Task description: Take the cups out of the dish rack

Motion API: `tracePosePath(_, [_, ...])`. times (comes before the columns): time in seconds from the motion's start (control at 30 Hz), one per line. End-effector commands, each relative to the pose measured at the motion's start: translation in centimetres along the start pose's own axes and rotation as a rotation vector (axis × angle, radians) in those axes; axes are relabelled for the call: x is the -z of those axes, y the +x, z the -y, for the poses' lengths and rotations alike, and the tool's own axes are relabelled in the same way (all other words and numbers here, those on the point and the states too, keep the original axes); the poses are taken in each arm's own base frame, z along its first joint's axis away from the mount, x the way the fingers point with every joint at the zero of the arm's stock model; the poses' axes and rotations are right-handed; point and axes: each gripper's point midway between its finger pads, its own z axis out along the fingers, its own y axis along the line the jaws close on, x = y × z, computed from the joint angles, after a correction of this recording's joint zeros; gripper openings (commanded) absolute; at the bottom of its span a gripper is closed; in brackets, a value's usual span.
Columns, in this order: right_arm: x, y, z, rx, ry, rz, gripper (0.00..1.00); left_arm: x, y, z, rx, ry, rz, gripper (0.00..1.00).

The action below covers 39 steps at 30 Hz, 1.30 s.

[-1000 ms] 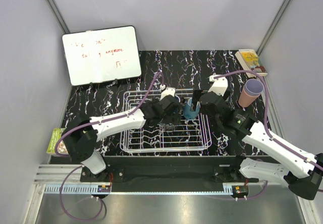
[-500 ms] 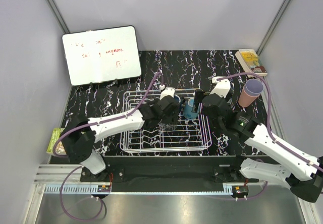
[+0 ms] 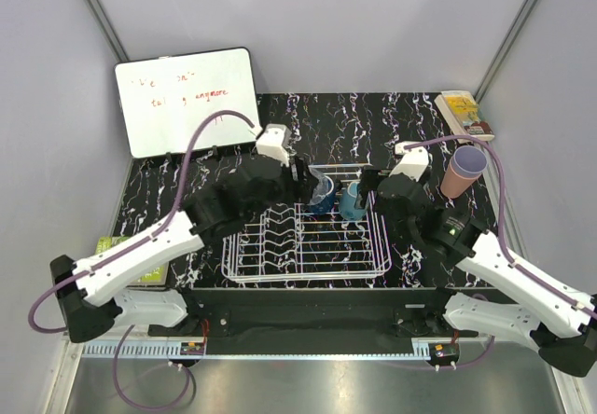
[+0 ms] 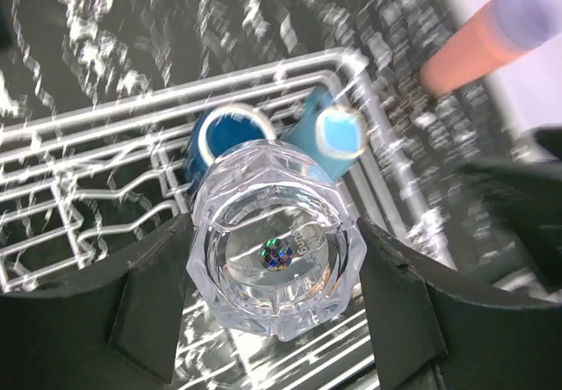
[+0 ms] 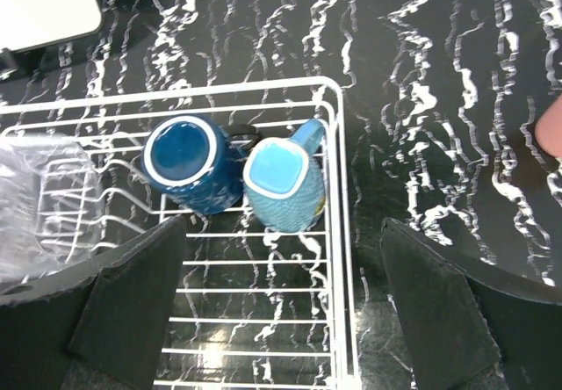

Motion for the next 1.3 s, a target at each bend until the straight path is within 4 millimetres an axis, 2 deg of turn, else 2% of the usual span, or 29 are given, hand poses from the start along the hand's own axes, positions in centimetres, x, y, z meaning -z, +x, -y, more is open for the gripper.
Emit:
tracePosePath(0.0, [1.3,-1.4,-2.6,-0.083,-0.146,0.005,1.0,0.6,-2.9,0.9,0.092,0.12,0.097,0.0])
tracePosePath(0.03, [1.5,-1.7,-3.3,-0.099,-0.186,0.012,1.0,0.4,-3.0,0.9,0.127,0.175,0.085,0.0])
tracePosePath(0.07, [1.9,-1.8,-3.6,-0.115,-0.219,0.018,1.0,0.9,-4.1,1.4,0.166,0.236,0.136,0.0])
tracePosePath(0.1, [2.4,-1.9,-4.2,-0.129,-0.266,0.015,1.0,0.3,-2.6,0.9,0.201,0.255,0.117,0.0])
tracePosePath(0.13, [2.7,-2.5,-4.7,-0.152,-0.298,0.038,1.0,0.4,-2.5,0.7,0.225,0.307,0.117,0.0])
tracePosePath(0.17, [3.3,-2.7,-4.6,-0.176,-0.324,0.055,1.0,1.5,-4.5,1.2,0.256,0.377,0.208,0.0])
tracePosePath(0.2, [3.7,-2.9,-4.7,-0.193,-0.351,0.064,1.0,1.8,-4.5,1.4,0.288,0.42,0.215,0.0])
tracePosePath(0.23, [4.3,-3.7,-5.1,-0.223,-0.386,0.092,1.0,1.4,-3.1,0.5,0.302,0.445,0.192,0.0])
tracePosePath(0.27, [4.5,-3.5,-5.2,-0.226,-0.41,0.098,1.0,2.1,-4.5,0.8,0.317,0.507,0.246,0.0])
tracePosePath(0.33, [6.3,-4.7,-6.4,-0.261,-0.528,0.136,0.95,1.7,-3.5,-0.1,0.379,0.558,0.212,0.0])
tracePosePath(0.37, [6.5,-4.6,-6.7,-0.27,-0.556,0.135,0.95,2.1,-4.3,0.3,0.388,0.621,0.255,0.0])
tracePosePath(0.5, [8.5,-5.1,-8.8,-0.303,-0.706,0.113,0.95,3.8,-4.9,1.3,0.46,0.808,0.286,0.0])
tracePosePath(0.63, [9.3,-5.0,-10.2,-0.34,-0.783,0.079,0.91,5.0,-5.2,2.2,0.458,0.921,0.305,0.0])
tracePosePath(0.67, [9.3,-4.8,-10.5,-0.344,-0.798,0.074,0.81,5.6,-5.8,2.4,0.448,0.964,0.338,0.0])
tracePosePath(0.73, [10.0,-5.1,-11.2,-0.352,-0.852,0.076,0.46,6.1,-5.8,2.7,0.469,1.014,0.325,0.0])
tracePosePath(0.77, [10.1,-5.1,-11.5,-0.349,-0.864,0.072,0.34,6.3,-6.1,2.8,0.467,1.044,0.341,0.0])
tracePosePath(0.97, [10.3,-5.7,-11.5,-0.351,-0.868,0.09,0.44,6.5,-5.8,2.7,0.491,1.086,0.332,0.0])
tracePosePath(1.1, [10.0,-5.5,-11.7,-0.35,-0.865,0.081,0.57,6.6,-5.8,2.9,0.481,1.092,0.327,0.0])
tracePosePath(1.13, [10.0,-5.6,-11.8,-0.351,-0.865,0.08,0.65,6.6,-5.8,2.9,0.48,1.093,0.326,0.0])
tracePosePath(1.27, [9.4,-5.3,-12.3,-0.336,-0.861,0.07,0.7,6.7,-5.6,2.9,0.481,1.099,0.316,0.0])
